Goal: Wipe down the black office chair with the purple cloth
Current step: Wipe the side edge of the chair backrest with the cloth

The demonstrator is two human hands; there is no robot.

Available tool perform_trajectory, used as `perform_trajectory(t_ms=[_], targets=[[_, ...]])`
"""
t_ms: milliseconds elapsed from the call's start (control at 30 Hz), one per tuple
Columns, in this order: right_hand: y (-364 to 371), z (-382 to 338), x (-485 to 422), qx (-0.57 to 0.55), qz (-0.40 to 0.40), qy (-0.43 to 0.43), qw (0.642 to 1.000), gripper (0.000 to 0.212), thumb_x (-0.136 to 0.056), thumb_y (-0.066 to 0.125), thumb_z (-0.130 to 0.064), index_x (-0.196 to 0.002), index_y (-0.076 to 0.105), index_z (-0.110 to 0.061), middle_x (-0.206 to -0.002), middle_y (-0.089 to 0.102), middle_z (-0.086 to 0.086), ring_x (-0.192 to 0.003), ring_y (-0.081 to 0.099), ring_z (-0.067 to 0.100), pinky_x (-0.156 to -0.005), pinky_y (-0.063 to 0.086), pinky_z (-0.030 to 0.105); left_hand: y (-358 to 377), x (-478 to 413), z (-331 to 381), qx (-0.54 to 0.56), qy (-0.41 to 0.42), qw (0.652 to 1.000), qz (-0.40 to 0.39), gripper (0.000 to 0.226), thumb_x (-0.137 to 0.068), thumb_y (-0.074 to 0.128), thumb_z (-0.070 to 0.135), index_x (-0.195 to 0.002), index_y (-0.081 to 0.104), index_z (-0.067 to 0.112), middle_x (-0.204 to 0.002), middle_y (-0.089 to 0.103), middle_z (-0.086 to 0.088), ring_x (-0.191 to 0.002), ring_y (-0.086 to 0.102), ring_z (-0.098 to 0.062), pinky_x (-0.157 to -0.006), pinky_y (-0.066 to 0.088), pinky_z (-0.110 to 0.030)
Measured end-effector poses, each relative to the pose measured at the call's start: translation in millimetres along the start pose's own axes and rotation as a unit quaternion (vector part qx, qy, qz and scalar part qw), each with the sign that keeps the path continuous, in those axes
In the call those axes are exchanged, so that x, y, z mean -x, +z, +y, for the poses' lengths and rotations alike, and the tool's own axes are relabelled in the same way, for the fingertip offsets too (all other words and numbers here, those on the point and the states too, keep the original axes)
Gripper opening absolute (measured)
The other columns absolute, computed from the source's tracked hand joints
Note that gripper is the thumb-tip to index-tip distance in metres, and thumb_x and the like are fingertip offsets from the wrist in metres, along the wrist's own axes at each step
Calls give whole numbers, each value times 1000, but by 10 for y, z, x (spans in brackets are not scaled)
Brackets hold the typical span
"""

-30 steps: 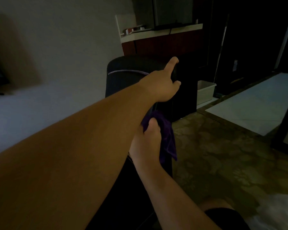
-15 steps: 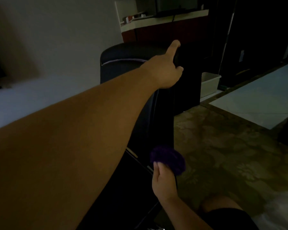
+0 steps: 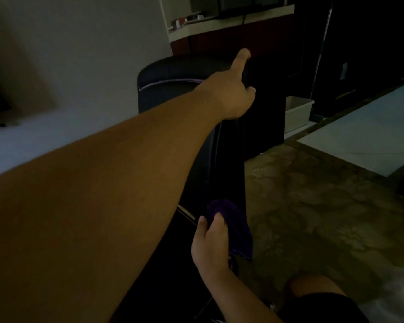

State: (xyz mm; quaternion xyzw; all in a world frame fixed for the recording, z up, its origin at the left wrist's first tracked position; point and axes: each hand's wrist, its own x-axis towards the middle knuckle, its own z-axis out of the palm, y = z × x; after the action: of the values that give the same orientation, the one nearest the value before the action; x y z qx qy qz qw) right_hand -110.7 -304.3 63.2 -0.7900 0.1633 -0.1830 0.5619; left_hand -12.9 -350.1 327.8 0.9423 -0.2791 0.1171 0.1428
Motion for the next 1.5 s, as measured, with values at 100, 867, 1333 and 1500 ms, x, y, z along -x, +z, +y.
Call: perform_trajectory(t_ms=[100,867,1333,1500], targets=[[17,-129,-34,-1,-20,21,1000,37,-99,51,-30,-130,45,-9,-109,54,-1,-80,42,-3,-61,37,-4,-3,-7,-2,2,2,1000,-3,77,-99,45,42,-155,-8,34,-68,60,1,-57,61,-12,-51,45,-27],[-222,-531,-657,92,46,-272,957,47,-91,43,-42,-128,46,-13,-122,58,5,-115,55,20,-98,48,37,46,-83,-30,2,13,1000,14,75,-99,45,41,-156,-3,33,-70,53,4,-57,59,-10,-50,42,-25],[-237,-591,-972,38,60,-311,948,38,-96,44,-41,-124,51,-17,-118,60,0,-111,55,14,-96,47,31,44,-181,-84,0,11,1000,16,76,-98,46,41,-156,-4,33,-71,57,4,-63,62,-10,-63,54,-29],[-84,75,-622,80,46,-250,964,17,-97,52,-40,-104,56,-25,-94,60,-8,-86,52,0,-80,40,19,40,-164,-73,-7,7,1000,4,78,-98,46,43,-156,-6,33,-71,59,4,-62,63,-11,-60,53,-29]])
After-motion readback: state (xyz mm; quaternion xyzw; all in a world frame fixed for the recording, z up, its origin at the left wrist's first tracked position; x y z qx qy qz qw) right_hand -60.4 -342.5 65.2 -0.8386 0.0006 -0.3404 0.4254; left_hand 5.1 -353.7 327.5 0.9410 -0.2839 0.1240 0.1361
